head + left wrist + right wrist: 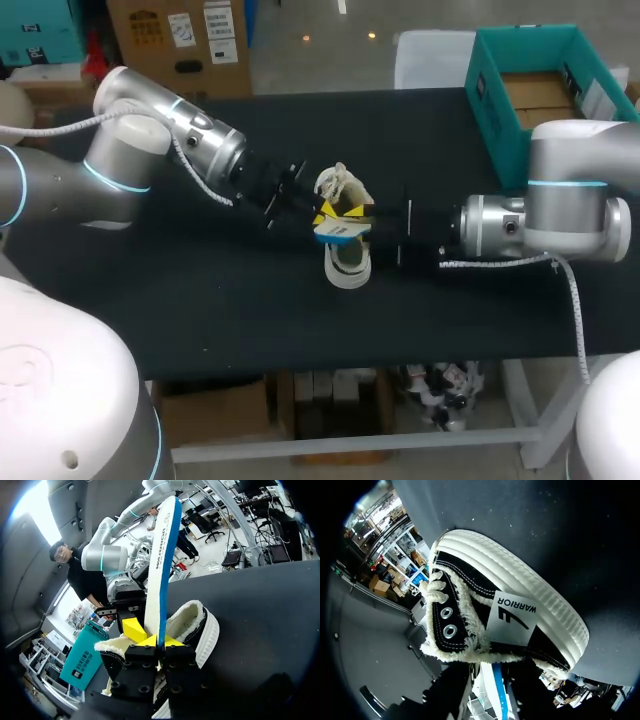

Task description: Open the shoe tongue, take the insole out of the shoe, put the insole back into the shoe, and pack the shoe into the shoebox

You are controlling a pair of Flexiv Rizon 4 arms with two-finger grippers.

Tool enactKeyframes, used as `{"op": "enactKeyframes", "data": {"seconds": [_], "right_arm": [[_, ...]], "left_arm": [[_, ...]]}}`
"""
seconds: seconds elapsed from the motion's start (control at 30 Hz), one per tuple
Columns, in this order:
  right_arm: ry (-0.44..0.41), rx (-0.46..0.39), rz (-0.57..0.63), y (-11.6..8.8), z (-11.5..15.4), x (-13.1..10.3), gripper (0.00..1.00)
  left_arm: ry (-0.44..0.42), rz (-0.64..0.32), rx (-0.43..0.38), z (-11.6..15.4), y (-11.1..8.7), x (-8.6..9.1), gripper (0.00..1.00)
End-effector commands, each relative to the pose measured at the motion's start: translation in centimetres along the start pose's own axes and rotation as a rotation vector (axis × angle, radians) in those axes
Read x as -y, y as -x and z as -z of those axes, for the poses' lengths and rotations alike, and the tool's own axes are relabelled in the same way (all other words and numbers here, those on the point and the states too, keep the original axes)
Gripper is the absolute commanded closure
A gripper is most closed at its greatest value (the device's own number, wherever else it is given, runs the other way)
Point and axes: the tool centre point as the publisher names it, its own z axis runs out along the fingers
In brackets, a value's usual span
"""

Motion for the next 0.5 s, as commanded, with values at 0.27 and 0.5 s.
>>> {"op": "enactKeyframes", "data": {"seconds": [0.27,0.5], "right_arm": [[0.028,-0.012,0.035,0.3,1.6,2.8,0.00],[0.017,-0.025,0.048,0.3,2.0,3.4,0.13]], "left_arm": [[-0.004,0.002,0.014,-0.3,0.0,-0.4,1.00],[0.000,0.000,0.017,-0.2,0.1,-0.3,1.00]]}}
